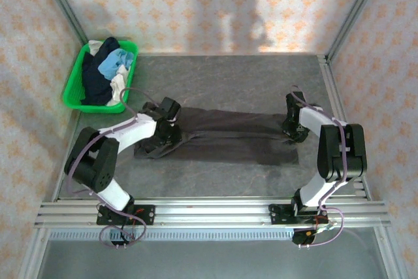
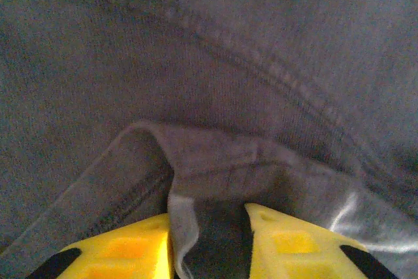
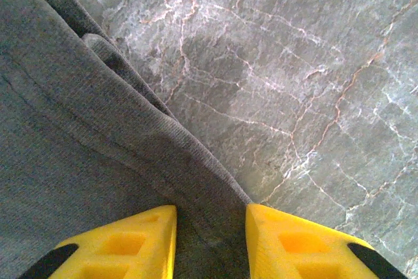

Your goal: Fold and stack the t-shirts

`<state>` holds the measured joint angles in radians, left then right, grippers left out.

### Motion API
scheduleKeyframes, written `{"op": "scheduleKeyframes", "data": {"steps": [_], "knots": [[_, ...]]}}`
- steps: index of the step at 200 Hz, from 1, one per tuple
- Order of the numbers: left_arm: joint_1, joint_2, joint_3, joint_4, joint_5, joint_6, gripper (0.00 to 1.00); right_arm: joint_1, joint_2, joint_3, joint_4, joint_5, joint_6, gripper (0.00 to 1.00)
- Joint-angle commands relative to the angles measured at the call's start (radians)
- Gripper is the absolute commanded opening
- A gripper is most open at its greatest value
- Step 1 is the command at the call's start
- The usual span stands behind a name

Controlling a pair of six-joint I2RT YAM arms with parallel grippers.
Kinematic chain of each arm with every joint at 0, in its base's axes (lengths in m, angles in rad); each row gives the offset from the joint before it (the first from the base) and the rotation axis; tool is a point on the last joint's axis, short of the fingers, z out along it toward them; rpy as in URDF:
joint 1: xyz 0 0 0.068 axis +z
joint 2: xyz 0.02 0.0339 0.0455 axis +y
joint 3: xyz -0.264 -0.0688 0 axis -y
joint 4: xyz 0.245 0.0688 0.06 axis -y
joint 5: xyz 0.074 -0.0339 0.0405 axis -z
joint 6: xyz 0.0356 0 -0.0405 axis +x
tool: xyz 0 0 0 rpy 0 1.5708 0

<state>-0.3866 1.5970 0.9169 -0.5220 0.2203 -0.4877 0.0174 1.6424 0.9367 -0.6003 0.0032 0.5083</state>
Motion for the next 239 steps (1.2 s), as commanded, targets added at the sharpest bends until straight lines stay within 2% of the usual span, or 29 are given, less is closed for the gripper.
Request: {"op": "scheduleKeyframes", "data": {"steps": [1,20,35,81,93,112,133,150,178,195,208,215,223,239], "knots": [[-0.008,-0.089,-0.074,0.022,0.051,0.033,0.22,-0.008,-0.026,-0.014,-0.009,0.028,-0.014,0.33],[-0.025,-0.127,-0.123,0.044,0.09,0.051,0.08,-0.009,-0.025,-0.012,-0.015,0.035,-0.016,0.33],[-0.044,-0.149,-0.146,0.038,0.103,0.06,0.04,-0.01,-0.027,-0.006,-0.024,0.037,-0.016,0.33],[-0.165,-0.291,-0.222,0.089,0.08,0.073,0.03,-0.01,-0.051,0.003,-0.039,0.026,-0.02,0.33],[-0.184,-0.324,-0.243,0.099,0.093,0.062,0.12,-0.01,-0.06,0.005,-0.045,0.024,-0.02,0.34],[-0.203,-0.396,-0.282,0.13,0.125,0.053,0.35,-0.01,-0.08,0.01,-0.054,0.02,-0.02,0.34],[-0.204,-0.485,-0.286,0.14,0.124,0.05,0.44,-0.007,-0.106,0.019,-0.052,-0.005,-0.016,0.35],[-0.204,-0.512,-0.252,0.125,0.06,0.055,0.52,0.005,-0.123,0.025,-0.046,-0.025,-0.01,0.35],[-0.189,-0.396,-0.104,0.016,-0.138,0.031,0.53,0.062,-0.117,0.044,-0.021,-0.053,0.0,0.37],[-0.111,-0.264,0.009,-0.107,-0.247,-0.041,0.54,0.096,-0.087,0.067,-0.02,-0.051,0.005,0.37],[-0.02,-0.15,0.065,-0.156,-0.224,-0.102,0.54,0.104,-0.059,0.074,-0.009,-0.062,0.004,0.37],[0.007,-0.099,0.086,-0.152,-0.198,-0.099,0.5,0.104,-0.047,0.076,-0.007,-0.062,0.007,0.37],[0.01,-0.052,0.107,-0.14,-0.177,-0.078,0.46,0.105,-0.035,0.077,-0.008,-0.059,0.009,0.37],[-0.017,0.013,0.142,-0.129,-0.119,-0.055,0.45,0.106,-0.025,0.072,-0.008,-0.05,0.006,0.37]]}}
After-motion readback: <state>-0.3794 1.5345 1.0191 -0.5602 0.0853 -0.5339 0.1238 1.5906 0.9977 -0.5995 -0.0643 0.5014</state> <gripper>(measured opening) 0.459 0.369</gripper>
